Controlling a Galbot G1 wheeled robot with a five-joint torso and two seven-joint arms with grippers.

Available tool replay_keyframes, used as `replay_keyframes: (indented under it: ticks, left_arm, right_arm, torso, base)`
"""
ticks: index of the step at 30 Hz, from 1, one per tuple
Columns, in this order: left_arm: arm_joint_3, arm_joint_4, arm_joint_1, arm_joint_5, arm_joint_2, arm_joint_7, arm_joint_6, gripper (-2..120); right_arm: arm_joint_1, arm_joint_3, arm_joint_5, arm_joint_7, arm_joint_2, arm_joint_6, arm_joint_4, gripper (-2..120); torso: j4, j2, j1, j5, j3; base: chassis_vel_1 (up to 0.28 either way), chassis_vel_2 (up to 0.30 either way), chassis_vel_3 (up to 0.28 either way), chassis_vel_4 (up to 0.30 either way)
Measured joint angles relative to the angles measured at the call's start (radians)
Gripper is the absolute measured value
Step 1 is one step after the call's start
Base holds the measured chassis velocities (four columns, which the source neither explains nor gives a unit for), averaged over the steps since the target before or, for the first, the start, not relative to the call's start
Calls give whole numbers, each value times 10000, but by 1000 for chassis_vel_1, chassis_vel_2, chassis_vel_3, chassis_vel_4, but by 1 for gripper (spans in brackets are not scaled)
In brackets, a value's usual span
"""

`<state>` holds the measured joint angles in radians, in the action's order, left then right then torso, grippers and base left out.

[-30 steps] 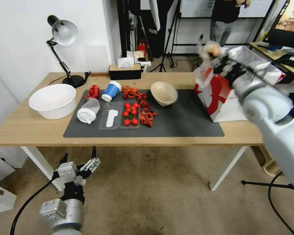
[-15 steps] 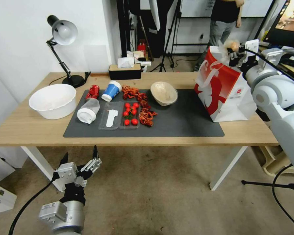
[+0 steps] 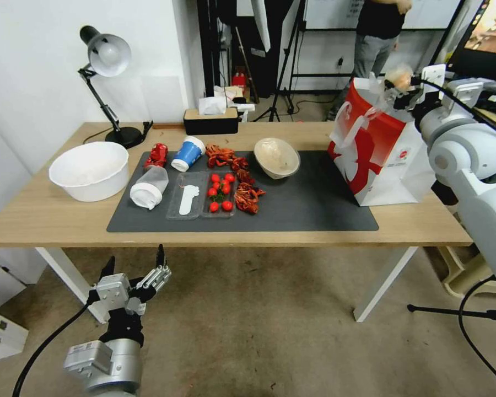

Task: Pick up the trash from the table and place it into the takeout bag.

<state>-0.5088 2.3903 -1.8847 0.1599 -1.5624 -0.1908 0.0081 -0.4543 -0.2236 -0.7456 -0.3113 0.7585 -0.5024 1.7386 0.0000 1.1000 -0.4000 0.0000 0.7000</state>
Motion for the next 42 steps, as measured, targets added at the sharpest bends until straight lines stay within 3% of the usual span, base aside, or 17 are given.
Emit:
replay_keyframes:
  ticks: [5,9,34,42]
  left_arm:
    - [13,62,-56,-35,-40,14,-49,100]
    - [25,143,-119,-49,-84,77,-117,100]
    - [1,134,-67,-32,-112,178,-174,100]
    - [-26,111,-13,-6,-187,233,-191,100]
  right_arm:
    - [-114,-49,17,16,-22,-7,69,91]
    - [-273,-110,-259,70,-43,237,278,100]
    - [-1196,-159,-1712,448,-43,1767,1910,100]
    - [-2979,-529,-1620,539,28,2597,3324,100]
  torso:
    - [1,1,0,0,0]
    - [1,1,0,1,0]
    - [0,1,0,0,-1]
    - [5,1,0,-4,-1]
  base:
    - [0,0,0,0]
    - [0,0,0,0]
    - [0,0,0,0]
    - [0,0,0,0]
